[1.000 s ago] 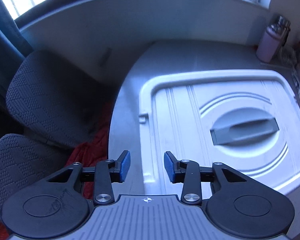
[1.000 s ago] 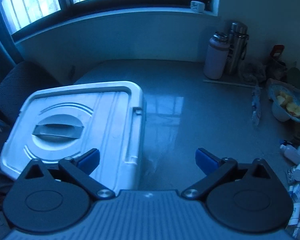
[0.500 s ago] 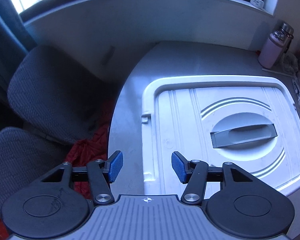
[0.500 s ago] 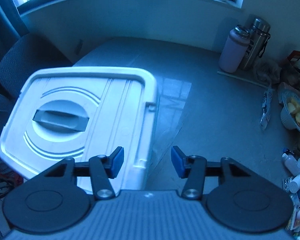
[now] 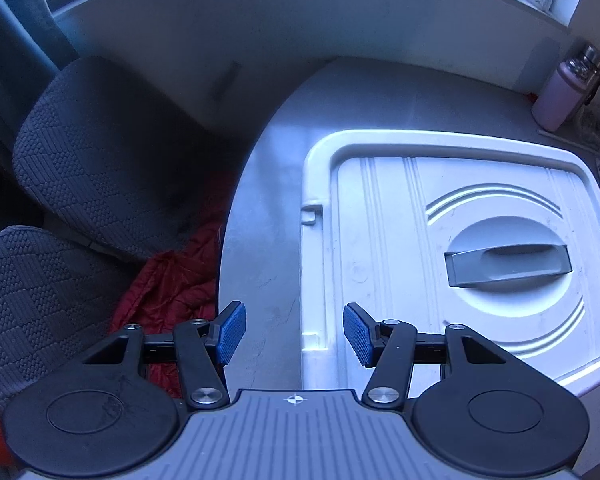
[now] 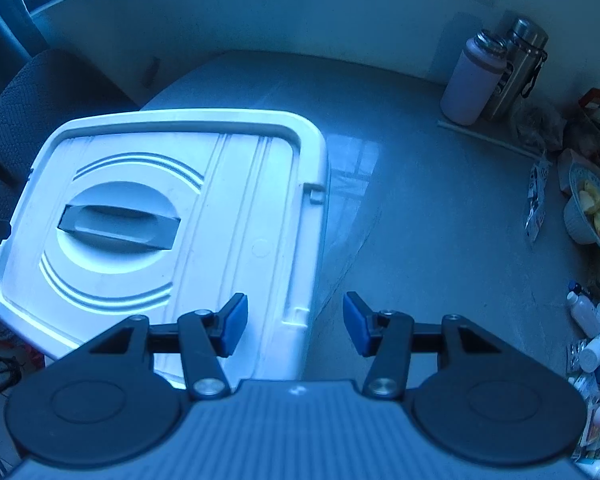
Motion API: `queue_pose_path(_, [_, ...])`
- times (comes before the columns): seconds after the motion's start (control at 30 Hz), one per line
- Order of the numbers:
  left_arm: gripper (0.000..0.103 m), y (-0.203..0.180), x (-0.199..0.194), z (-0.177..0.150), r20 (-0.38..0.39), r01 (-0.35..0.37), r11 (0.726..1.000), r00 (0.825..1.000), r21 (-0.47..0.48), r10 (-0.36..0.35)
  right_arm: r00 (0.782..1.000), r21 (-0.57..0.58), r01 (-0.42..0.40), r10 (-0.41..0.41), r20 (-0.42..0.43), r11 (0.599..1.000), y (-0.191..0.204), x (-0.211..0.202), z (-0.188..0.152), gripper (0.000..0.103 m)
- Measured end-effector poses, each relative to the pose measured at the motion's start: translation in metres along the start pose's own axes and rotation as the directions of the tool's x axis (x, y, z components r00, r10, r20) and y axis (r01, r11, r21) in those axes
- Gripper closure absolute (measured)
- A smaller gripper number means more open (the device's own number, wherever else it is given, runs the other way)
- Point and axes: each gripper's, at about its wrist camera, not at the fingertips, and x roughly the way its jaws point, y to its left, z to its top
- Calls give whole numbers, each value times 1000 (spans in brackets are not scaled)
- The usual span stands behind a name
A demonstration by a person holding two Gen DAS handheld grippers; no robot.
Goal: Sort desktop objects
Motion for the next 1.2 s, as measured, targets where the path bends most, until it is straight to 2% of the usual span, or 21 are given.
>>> queue_pose_path(0.1, [46, 2, 5, 3, -14, -13, 1000, 1000, -2, 13, 1000, 3, -3, 3, -7, 1000, -1, 2, 0, 50])
queue_pose_path(0.27, [45, 6, 9, 7, -27, 7, 1000, 1000, -26, -8, 1000, 15, -19, 19, -15, 1000, -4, 5, 3, 50])
queue_pose_path(0.57, [45, 8, 12, 7, -17, 18, 999, 1000, -49, -19, 995, 56, -87, 89, -32, 995, -13, 11, 7, 51])
queue_pose_path(0.63, [45, 8, 13, 7, -24, 44, 997, 999, -60, -46, 994, 76, -100, 103, -34, 992, -17, 12, 8, 52])
queue_pose_path(0.73, [45, 9, 13, 6, -26, 71, 995, 997, -70, -73, 992, 92, -114, 117, -36, 989, -21, 12, 9, 57])
queue_pose_path(0.83, [44, 8, 13, 6, -24, 71, 995, 997, -70, -72, 993, 105, -106, 110, -30, 989, -23, 12, 11, 67])
queue_pose_path(0.9, [44, 8, 13, 6, -24, 72, 995, 997, -70, -74, 993, 113, -107, 111, -29, 988, -25, 12, 13, 78])
queue_pose_path(1.0, [45, 9, 14, 6, -24, 76, 994, 997, -79, -79, 992, 114, -119, 124, -35, 986, -25, 13, 14, 82])
queue_pose_path(1.2, [45, 12, 15, 4, -13, 105, 988, 994, -114, -107, 992, 104, -115, 121, -48, 988, -23, 14, 16, 82])
